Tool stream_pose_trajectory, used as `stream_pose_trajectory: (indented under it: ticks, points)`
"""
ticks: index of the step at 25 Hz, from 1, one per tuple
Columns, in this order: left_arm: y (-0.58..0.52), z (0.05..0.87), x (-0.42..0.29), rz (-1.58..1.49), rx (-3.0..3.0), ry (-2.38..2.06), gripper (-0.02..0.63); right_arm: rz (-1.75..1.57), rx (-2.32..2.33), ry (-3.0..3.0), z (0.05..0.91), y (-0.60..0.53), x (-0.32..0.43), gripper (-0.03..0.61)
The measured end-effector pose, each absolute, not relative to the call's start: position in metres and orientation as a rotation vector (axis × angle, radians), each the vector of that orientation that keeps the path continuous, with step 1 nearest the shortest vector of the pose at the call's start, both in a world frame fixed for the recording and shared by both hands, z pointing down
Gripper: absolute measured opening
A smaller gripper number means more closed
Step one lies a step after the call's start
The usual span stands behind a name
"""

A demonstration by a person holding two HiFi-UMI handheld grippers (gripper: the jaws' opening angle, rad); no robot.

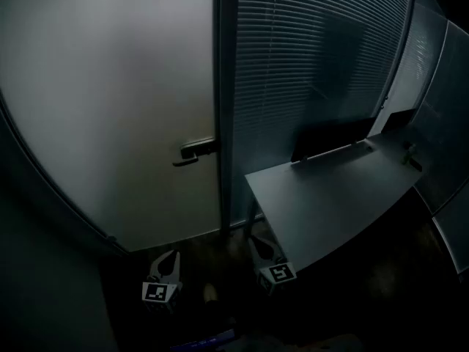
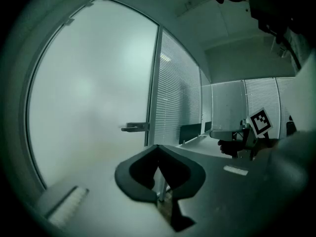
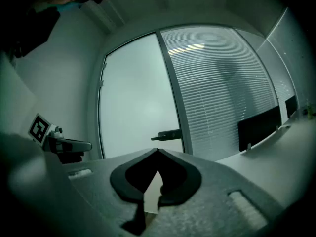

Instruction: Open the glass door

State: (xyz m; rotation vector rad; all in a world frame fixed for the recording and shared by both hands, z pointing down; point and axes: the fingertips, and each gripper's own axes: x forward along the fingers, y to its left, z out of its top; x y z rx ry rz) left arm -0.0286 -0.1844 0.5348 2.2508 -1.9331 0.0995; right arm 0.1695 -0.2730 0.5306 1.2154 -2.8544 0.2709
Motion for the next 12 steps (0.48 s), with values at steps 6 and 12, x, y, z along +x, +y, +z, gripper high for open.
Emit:
stream_pose_trajectory:
  ticks: [6,12]
  points:
    - [-0.247,0.522,-0.061,0.124,2.302,-1.906,0.003,0.251,1.251,-2.849,0.520,-0.328,0.132,0.002]
    - [-0.297,0.523,-0.095,0.144,2.341,-1.878,0.004,0.248,1.264,-2.843,0.525,-0.369,0.098,0.002]
